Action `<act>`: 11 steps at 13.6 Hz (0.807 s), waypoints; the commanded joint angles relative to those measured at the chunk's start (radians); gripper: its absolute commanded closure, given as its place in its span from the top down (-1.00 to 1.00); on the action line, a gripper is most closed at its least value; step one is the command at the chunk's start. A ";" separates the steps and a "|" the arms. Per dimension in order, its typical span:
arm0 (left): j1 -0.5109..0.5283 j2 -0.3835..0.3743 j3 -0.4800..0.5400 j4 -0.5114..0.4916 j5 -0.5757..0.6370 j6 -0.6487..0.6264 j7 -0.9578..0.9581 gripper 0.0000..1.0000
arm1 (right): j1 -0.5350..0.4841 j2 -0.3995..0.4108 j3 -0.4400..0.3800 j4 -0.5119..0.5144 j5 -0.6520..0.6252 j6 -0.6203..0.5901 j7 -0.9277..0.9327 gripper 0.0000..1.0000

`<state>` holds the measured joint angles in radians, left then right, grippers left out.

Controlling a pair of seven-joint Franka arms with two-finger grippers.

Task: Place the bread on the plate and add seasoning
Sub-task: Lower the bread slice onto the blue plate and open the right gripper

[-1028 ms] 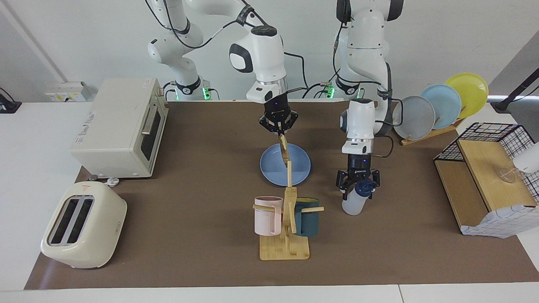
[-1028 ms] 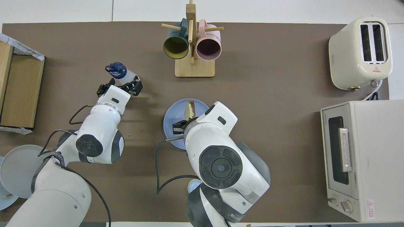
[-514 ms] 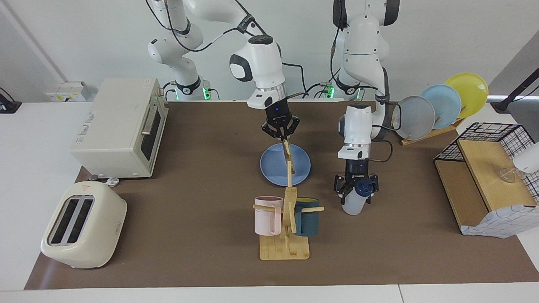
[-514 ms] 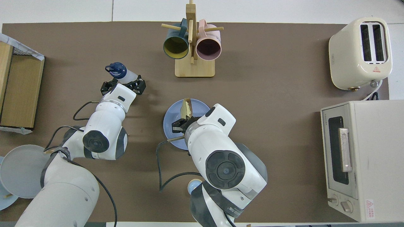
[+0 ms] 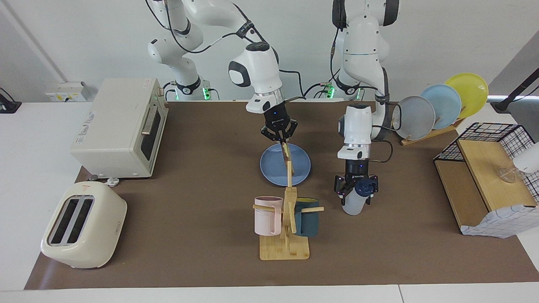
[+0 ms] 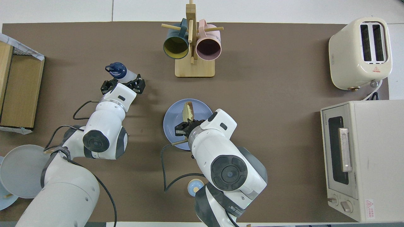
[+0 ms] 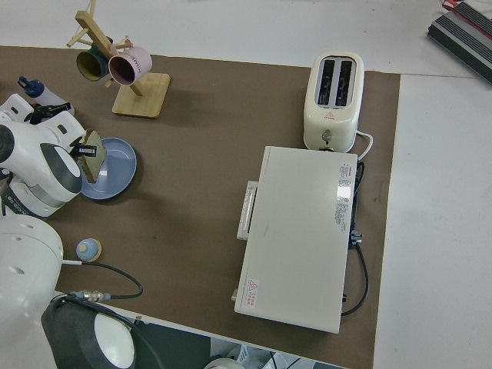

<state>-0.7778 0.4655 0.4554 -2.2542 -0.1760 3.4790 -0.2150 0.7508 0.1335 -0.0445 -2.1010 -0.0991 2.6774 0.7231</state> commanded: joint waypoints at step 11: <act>0.034 0.001 0.019 0.053 0.004 -0.044 0.037 -1.00 | -0.037 -0.040 -0.002 -0.099 0.009 0.013 0.050 -0.72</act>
<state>-0.7606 0.4655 0.4703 -2.2351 -0.1759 3.4748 -0.1986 0.7359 0.1173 -0.0493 -2.1665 -0.0991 2.6777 0.7579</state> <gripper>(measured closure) 0.515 0.921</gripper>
